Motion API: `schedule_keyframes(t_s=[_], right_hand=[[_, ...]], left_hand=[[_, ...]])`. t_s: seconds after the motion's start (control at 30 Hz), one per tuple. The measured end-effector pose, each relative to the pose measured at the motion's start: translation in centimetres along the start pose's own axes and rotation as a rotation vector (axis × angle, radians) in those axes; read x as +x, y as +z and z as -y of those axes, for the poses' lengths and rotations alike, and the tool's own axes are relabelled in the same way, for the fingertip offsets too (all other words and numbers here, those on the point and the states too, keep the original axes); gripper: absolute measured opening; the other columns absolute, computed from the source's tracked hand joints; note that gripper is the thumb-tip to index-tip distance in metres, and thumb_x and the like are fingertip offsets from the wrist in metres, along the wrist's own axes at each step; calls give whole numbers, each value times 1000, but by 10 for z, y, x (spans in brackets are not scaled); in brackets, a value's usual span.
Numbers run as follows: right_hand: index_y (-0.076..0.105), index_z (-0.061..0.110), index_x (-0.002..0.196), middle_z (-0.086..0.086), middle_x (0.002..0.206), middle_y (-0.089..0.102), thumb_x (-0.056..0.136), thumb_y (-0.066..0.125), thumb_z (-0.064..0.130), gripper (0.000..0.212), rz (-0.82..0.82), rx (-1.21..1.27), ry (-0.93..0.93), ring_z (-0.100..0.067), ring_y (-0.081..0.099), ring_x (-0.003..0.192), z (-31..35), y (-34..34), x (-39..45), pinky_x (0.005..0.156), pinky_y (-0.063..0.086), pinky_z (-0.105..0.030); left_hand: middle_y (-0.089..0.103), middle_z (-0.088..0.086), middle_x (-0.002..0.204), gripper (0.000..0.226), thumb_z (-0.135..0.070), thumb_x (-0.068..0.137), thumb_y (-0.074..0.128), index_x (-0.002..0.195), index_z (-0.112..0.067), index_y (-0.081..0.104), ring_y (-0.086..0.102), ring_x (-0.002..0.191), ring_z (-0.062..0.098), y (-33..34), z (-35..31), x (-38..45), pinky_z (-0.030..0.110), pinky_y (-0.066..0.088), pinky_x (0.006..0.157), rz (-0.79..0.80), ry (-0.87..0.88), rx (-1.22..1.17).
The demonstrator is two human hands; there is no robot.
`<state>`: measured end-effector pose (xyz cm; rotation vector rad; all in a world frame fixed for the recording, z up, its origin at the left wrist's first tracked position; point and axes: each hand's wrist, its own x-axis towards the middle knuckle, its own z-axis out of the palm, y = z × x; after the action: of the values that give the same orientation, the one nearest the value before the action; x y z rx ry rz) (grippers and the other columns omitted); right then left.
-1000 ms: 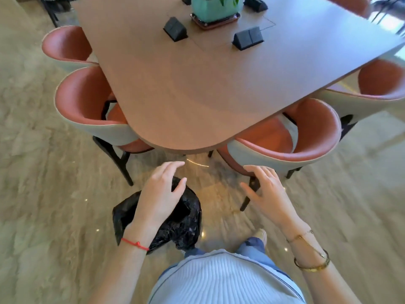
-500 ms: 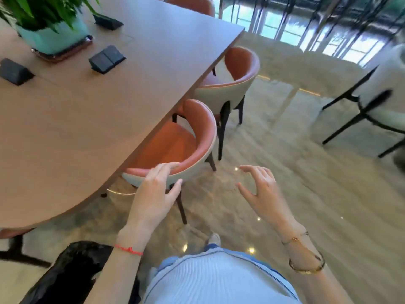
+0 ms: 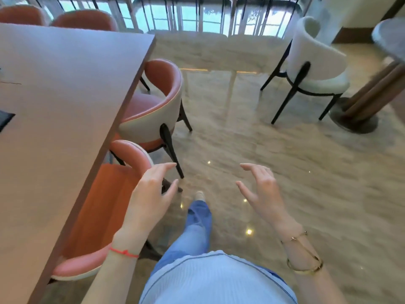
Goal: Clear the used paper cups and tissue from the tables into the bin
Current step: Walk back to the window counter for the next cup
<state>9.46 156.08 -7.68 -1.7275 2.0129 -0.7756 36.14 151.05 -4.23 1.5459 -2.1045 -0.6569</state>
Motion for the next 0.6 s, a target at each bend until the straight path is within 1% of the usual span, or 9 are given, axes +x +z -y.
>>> schedule_keyframes(t_s=[0.1, 0.17, 0.23, 0.37, 0.47, 0.5, 0.6], right_hand=[[60, 15, 120, 1, 114, 62, 83, 71, 22, 39, -19, -3, 49, -17, 51, 113, -11, 0, 47, 95, 28, -11], [60, 16, 120, 1, 114, 62, 83, 71, 22, 39, -30, -9, 66, -16, 51, 114, -17, -2, 86, 95, 27, -11], [60, 16, 120, 1, 115, 63, 84, 71, 23, 38, -43, -19, 73, -17, 51, 114, -22, -7, 129, 96, 28, -12], [60, 16, 121, 3, 117, 62, 85, 69, 24, 39, -82, -30, 92, -15, 49, 117, -32, -20, 221, 98, 30, -14], [59, 16, 121, 2, 117, 62, 85, 69, 23, 39, -127, -27, 115, -16, 49, 117, -39, -29, 280, 99, 30, -16], [60, 15, 121, 1, 117, 62, 85, 70, 22, 38, -140, -25, 123, -17, 50, 117, -44, -32, 297, 100, 31, -17], [60, 15, 120, 1, 116, 63, 85, 70, 22, 37, -156, -26, 159, -18, 51, 115, -55, -37, 339, 100, 34, -22]], left_hand=[[62, -4, 122, 39, -23, 88, 66, 127, -19, 58, 56, 116, 12, 10, 3, 63, 26, 44, 98, 26, 38, -10], [60, -5, 123, 39, -23, 89, 65, 127, -20, 57, 54, 117, 11, 14, 5, 109, 28, 43, 101, 37, 54, -23], [61, -5, 122, 39, -21, 89, 65, 127, -19, 58, 55, 116, 11, 15, 4, 157, 28, 43, 101, 45, 69, -35], [61, -5, 119, 39, -22, 89, 65, 127, -20, 57, 57, 111, 12, 17, 0, 258, 32, 49, 95, 68, 118, -38], [61, -6, 122, 40, -22, 88, 65, 127, -20, 58, 56, 113, 10, 19, -6, 327, 24, 44, 95, 94, 172, -14], [61, -5, 122, 39, -21, 88, 66, 126, -18, 58, 57, 112, 11, 21, -9, 349, 23, 43, 95, 103, 183, -8], [63, -2, 120, 38, -19, 88, 67, 125, -15, 59, 58, 113, 15, 27, -18, 406, 29, 47, 95, 137, 213, -7]])
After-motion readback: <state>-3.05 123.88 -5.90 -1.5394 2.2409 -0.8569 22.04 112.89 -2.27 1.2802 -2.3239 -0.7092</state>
